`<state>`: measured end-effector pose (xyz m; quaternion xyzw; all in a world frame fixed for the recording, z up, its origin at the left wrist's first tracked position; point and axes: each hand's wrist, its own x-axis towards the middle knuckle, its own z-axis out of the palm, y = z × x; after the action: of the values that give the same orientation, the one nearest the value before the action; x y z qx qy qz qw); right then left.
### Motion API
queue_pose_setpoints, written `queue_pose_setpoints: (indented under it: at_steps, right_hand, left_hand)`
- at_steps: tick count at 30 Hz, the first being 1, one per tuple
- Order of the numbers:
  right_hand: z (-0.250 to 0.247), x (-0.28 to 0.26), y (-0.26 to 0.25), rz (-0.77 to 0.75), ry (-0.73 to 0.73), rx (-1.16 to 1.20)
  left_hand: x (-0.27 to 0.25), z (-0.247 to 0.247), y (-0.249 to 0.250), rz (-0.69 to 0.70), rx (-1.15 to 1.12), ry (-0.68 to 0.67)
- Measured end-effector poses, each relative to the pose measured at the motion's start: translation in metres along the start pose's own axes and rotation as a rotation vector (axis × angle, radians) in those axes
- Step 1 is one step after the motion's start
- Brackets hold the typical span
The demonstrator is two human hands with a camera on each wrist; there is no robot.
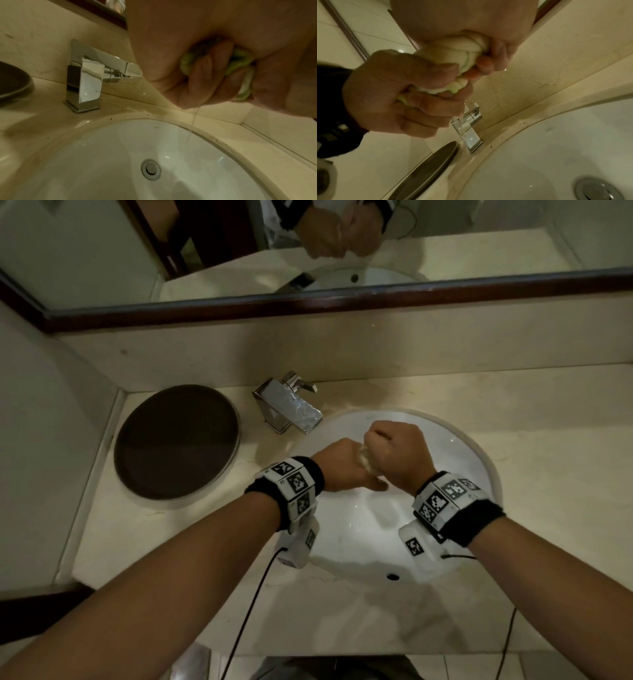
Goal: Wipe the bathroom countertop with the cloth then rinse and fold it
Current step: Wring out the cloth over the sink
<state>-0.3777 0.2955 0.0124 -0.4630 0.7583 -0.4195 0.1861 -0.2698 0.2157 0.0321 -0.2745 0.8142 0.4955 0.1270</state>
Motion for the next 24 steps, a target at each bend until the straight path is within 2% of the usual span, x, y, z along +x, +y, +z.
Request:
queue_pose_setpoints:
  at_steps: [3, 7, 12, 15, 19, 24]
  right_hand:
    - [-0.004, -0.006, 0.005, 0.065, -0.139, 0.092]
    - [-0.004, -0.013, 0.01, 0.013, -0.291, 0.07]
    - [-0.001, -0.02, 0.0, -0.003, -0.41, 0.048]
    - [0.009, -0.026, -0.009, -0.021, -0.434, 0.031]
    - [0.029, -0.033, -0.028, -0.058, -0.456, 0.045]
    - [0.062, -0.036, -0.061, -0.185, -0.517, -0.011]
  left_hand:
    - [-0.006, -0.006, -0.008, -0.055, -0.037, 0.005]
    - [-0.017, -0.007, -0.021, -0.111, -0.096, 0.04]
    - [-0.045, -0.009, -0.033, -0.19, -0.227, -0.036]
    - [-0.068, -0.015, -0.038, -0.217, -0.336, 0.037]
    - [-0.098, -0.025, -0.051, -0.218, -0.229, 0.168]
    - [-0.14, -0.035, -0.078, -0.235, -0.297, 0.244]
